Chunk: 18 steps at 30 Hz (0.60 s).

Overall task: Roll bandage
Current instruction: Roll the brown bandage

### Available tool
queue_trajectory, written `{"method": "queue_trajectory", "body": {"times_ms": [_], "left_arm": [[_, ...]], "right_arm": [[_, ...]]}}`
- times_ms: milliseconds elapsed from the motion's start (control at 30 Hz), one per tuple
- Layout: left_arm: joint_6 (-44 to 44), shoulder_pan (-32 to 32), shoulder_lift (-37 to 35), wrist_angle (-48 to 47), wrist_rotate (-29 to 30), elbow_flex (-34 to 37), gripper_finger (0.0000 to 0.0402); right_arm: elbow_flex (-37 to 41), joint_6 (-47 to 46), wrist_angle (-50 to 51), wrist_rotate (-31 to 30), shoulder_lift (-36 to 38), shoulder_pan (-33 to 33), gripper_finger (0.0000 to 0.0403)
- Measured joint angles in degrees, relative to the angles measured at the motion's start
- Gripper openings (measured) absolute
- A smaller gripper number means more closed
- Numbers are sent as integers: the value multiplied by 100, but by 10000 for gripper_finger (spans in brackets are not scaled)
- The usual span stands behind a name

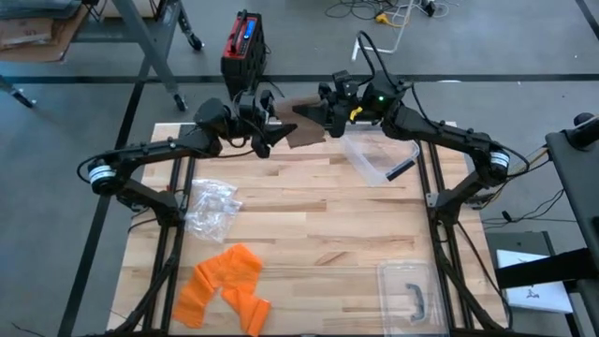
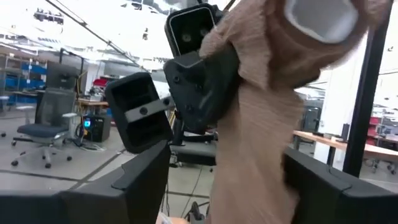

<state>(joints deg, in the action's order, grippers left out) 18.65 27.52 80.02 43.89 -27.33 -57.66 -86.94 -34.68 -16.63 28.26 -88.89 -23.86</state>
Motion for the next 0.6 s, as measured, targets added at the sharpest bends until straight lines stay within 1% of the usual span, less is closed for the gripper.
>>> {"method": "queue_trajectory", "body": {"times_ms": [67,133,200,267,300,333,467,600], "left_arm": [[-2,-32,89,-33,38,-94,234],[-6,-47,147,-189,26,-123,196],[-22,-52,255,-261,27,-197,135],[-76,-35,267,-398,-42,-193,57],[-122,-21,267,-491,-49,-191,30],[-193,-1,260,-596,-91,-189,17],[-581,74,74,-1481,-405,-165,4],[-824,90,-205,-1918,-527,-83,1]], "right_arm": [[0,24,-150,-94,-81,27,78],[0,23,-180,-131,-135,35,82],[0,22,-189,-130,-194,35,85],[0,-16,-150,-129,-202,35,85],[0,-33,-155,-130,-202,35,85],[0,-49,-169,-130,-194,34,84],[0,50,-52,-82,-29,-9,83],[0,399,282,-125,256,-162,93]]}}
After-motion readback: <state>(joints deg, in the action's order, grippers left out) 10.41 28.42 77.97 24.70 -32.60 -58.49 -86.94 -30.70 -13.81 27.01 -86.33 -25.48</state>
